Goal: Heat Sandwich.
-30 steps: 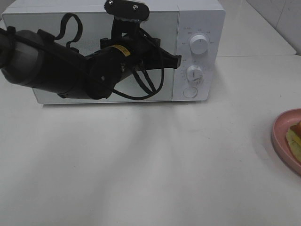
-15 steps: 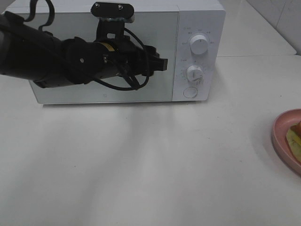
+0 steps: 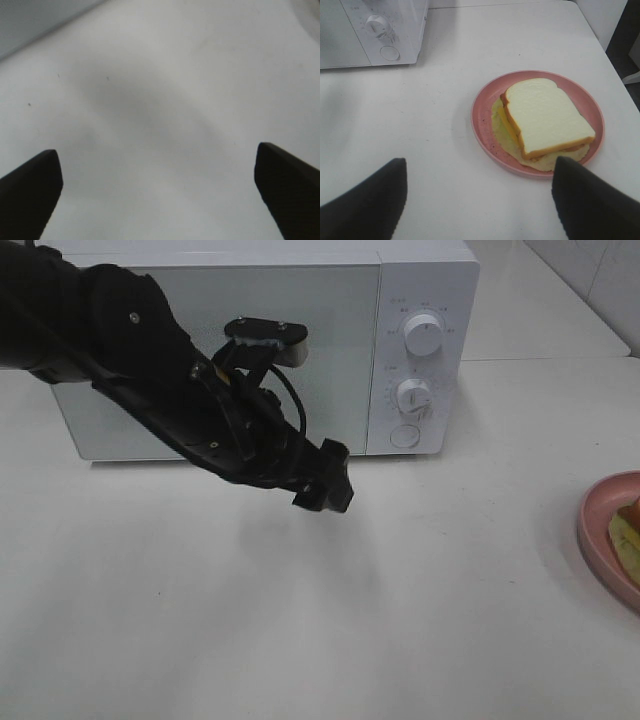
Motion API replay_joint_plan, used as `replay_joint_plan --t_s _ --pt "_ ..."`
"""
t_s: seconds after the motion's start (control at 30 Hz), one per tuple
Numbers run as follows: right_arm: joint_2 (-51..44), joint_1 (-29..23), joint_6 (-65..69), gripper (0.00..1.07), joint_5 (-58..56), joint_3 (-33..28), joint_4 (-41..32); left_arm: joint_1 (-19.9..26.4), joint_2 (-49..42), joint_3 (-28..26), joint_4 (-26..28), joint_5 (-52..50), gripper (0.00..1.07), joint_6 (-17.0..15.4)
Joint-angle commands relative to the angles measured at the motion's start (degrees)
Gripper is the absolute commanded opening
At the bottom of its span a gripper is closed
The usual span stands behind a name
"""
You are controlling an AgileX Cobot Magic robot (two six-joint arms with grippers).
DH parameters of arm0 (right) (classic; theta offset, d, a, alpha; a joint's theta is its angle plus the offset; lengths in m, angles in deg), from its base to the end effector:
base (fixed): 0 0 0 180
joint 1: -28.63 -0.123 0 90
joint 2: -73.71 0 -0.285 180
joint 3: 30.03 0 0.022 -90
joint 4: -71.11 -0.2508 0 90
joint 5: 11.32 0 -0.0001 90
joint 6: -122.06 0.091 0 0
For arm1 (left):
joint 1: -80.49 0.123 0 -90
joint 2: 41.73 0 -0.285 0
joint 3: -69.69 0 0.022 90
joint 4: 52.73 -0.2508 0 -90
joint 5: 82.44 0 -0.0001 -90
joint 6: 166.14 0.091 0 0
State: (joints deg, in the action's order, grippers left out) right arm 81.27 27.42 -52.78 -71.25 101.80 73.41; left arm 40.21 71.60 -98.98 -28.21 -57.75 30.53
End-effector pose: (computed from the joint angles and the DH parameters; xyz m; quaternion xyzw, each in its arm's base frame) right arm -0.0056 -0.0033 0.2805 0.0299 0.8458 0.0096 0.5326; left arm 0.2796 -0.2577 0.1847 0.3064 0.9060 -0.1865 0.2249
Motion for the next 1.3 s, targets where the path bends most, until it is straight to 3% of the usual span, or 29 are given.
replay_joint_plan --t_s 0.03,0.27,0.33,0.37,0.47,0.87,1.3 --pt "-1.55 0.06 -0.29 0.76 0.52 0.00 -0.06 0.06 -1.89 -0.11 -2.12 8.54 1.03 -0.17" --pt "-1.55 0.06 -0.34 0.76 0.52 0.00 -0.06 0.23 -5.61 -0.11 -4.81 23.26 1.03 -0.74" --pt "-1.55 0.06 -0.34 0.76 0.52 0.00 -0.06 0.23 -6.47 -0.11 -6.13 26.47 1.03 -2.23" --pt "-1.55 0.06 -0.34 0.76 0.52 0.00 -0.06 0.86 -7.10 -0.11 -7.45 28.99 1.03 -4.64" --pt "-1.55 0.06 -0.34 0.76 0.52 0.00 -0.06 2.06 -7.22 -0.11 -6.99 31.91 1.03 -6.30" --pt "-1.55 0.06 -0.34 0.76 0.52 0.00 -0.06 16.90 -10.49 1.55 -7.51 39.76 1.03 -6.36" --pt "-1.55 0.06 -0.34 0.76 0.52 0.00 -0.06 36.27 -22.00 15.36 -12.61 40.68 1.03 -6.42"
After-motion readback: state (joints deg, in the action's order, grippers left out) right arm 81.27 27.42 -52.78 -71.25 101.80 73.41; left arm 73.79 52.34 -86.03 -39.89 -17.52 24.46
